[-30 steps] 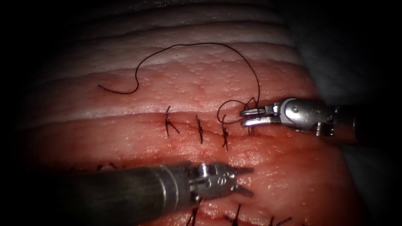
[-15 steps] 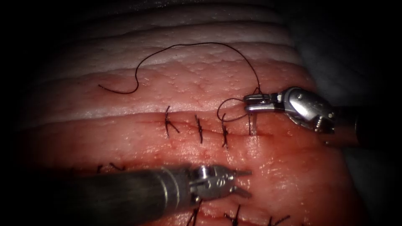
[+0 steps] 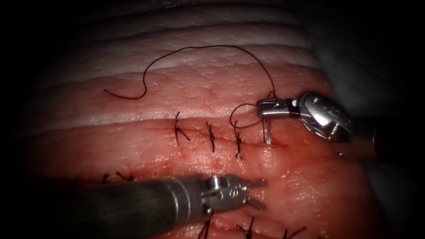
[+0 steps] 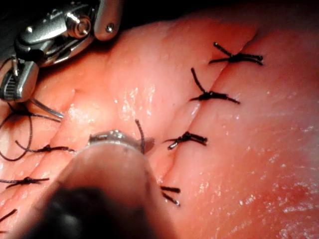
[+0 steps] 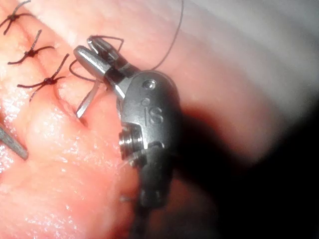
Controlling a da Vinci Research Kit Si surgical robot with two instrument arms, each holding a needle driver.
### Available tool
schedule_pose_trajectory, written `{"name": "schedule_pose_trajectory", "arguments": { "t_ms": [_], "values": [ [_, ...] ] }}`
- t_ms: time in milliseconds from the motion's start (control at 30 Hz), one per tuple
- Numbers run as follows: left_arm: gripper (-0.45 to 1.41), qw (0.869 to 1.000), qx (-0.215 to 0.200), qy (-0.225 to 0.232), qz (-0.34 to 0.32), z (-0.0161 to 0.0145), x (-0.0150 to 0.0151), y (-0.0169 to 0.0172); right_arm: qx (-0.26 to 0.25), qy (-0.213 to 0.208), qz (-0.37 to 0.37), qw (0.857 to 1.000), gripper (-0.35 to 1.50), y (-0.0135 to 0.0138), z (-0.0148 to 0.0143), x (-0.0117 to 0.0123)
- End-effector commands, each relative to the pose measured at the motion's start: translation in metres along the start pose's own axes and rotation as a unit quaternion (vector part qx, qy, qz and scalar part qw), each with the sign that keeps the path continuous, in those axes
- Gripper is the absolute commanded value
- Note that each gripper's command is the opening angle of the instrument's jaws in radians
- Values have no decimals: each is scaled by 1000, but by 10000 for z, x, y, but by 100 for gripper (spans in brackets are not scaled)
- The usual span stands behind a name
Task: Wound Closure
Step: Push needle through skin below incision
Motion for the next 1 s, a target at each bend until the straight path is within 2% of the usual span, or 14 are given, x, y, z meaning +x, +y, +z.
{"name": "schedule_pose_trajectory", "arguments": {
  "t_ms": [33, 467, 633, 1000],
  "values": [
    [19, 1000, 0, 0, 1, 6, 0, -2, 6, 1, 11, 1000, -35, 0, 9, -6],
    [19, 1000, -4, 1, 0, 0, -3, -2, 35, 12, 89, 995, -35, -24, 11, -16],
    [19, 1000, -5, 2, 0, 0, -4, -3, 46, 44, 161, 985, -35, -33, 18, -17],
    [19, 1000, -5, 2, -2, -1, -5, -3, 29, 53, 263, 963, -35, -37, 21, -18]
  ]
}}
